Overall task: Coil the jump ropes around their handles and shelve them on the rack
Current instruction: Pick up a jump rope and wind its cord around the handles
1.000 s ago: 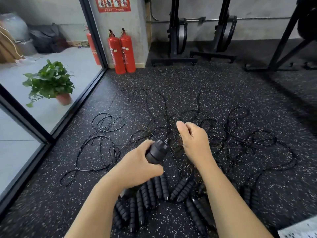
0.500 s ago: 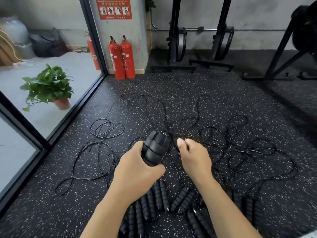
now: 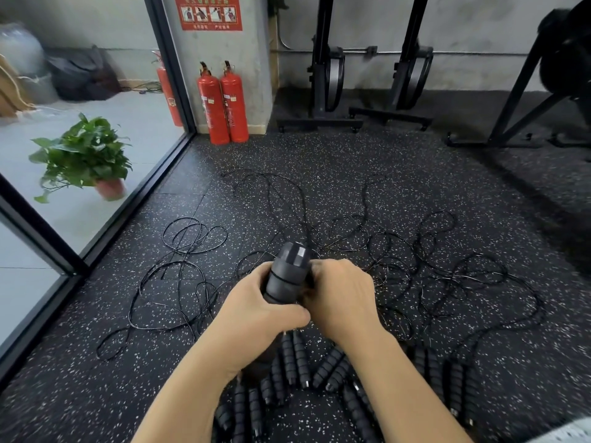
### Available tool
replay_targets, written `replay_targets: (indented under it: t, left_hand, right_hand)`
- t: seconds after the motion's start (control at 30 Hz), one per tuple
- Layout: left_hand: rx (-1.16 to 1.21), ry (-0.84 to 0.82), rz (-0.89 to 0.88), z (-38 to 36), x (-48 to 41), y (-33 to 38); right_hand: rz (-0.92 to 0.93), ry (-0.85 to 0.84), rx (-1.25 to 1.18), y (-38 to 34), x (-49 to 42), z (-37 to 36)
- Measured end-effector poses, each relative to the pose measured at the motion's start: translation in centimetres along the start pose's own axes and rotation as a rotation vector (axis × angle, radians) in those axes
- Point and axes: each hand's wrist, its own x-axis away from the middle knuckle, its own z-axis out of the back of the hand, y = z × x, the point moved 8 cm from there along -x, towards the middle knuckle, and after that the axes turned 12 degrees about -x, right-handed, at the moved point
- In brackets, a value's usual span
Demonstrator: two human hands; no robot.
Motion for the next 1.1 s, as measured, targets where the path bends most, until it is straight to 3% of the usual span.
replay_targets:
  t: [0.2,0.33,0.43,0.6,0.83,0.93,1.03,1.1]
  left_hand:
    - [0.025,0.012,0.028,-0.1,-0.1,0.0]
    - [-0.205,0.13,0.07,1.2,-0.6,-0.6]
    - [-0.541,0.275,0.108,2.9,-0.6,-0.9]
    - [-0.968,0.394,0.159,3.7,-0.5,-0.6]
    - [-1.314,0.355,-0.022,0.6,-0.1,0.9]
    - [-1.425,0.229,-0.182,-2.1,0.0,1.5]
    - [-1.469,0.065,-0.324,-3.9,0.2,1.8]
    - [-1.458,0.009,-0.394,-4.2,0.5,2.2]
  right_hand:
    - [-0.079,-0.051,-0.093,0.8,0.6,-0.3]
    - [-0.075,0.088,-0.037,2.3,0.2,0.8]
    - [-0.038,0.182,0.024,3.4,0.3,2.3]
    - [0.173,0.395,0.054,1.1,1.5,4.5]
    - [0.468,0.517,0.07,-2.2,2.8,5.6]
    - [0.537,0.446,0.011,-2.2,2.1,4.9]
    - [0.462,0.214,-0.101,-1.3,0.8,3.2]
    - [0.367,0.009,-0.349,-0.3,0.0,2.1]
